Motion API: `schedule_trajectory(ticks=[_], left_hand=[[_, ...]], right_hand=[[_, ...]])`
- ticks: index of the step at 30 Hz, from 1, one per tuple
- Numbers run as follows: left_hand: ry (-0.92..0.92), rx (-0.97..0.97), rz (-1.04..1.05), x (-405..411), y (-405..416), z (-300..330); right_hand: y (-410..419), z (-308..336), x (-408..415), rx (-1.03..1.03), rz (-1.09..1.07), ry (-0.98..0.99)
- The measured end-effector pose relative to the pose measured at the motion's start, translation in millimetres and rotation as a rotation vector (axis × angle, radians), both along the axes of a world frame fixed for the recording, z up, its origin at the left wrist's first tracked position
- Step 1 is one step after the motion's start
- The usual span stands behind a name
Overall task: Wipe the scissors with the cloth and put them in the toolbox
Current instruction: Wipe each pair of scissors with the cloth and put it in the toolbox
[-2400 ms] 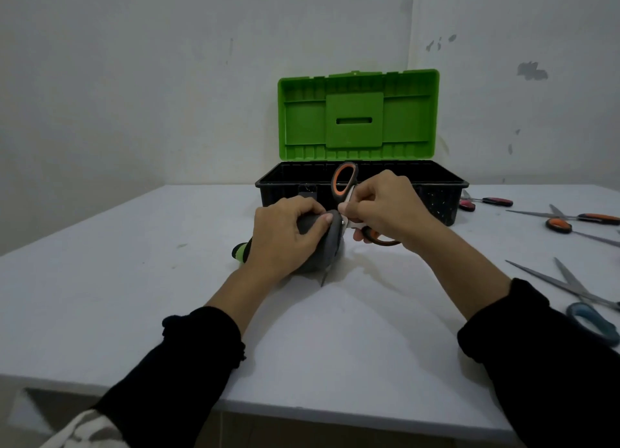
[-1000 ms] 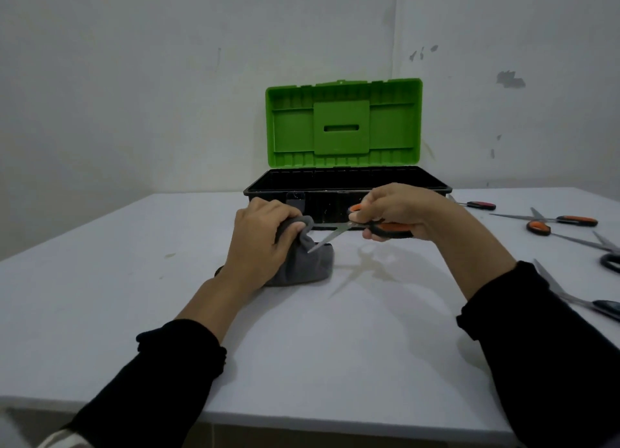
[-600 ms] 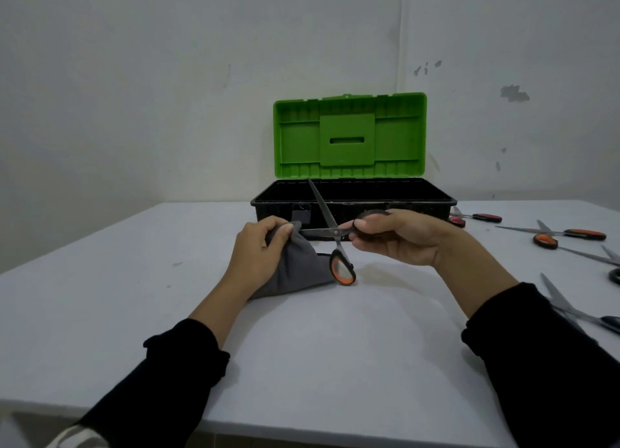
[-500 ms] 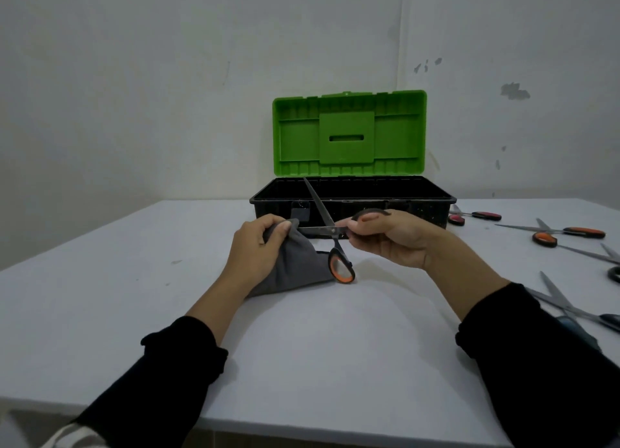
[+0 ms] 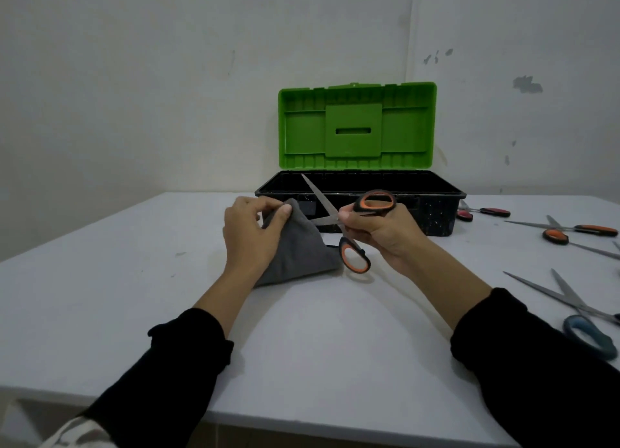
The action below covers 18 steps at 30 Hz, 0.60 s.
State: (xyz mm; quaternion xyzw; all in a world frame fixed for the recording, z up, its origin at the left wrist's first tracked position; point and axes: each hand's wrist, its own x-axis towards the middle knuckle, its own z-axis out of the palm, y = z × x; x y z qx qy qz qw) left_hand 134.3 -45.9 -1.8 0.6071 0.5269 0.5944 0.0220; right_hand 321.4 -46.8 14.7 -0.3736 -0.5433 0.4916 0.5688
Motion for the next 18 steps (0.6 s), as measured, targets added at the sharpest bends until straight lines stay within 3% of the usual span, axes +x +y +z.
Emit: schedule_trajectory(ticks=[6, 10, 13, 18], left_hand=[[0.025, 0.149, -0.075, 7, -2, -3], [0.433, 0.202, -0.079, 2, -3, -4], [0.574, 0.163, -0.025, 3, -3, -5], [0.289, 0.217, -0.128, -3, -1, -1]], right_hand=[[-5, -5, -18, -0.051, 0.023, 0.101], [-3, -2, -12, -0.09, -0.03, 0.143], [-3, -1, -9, -0.091, -0.047, 0.103], [-5, 1, -11, 0.014, -0.048, -0.05]])
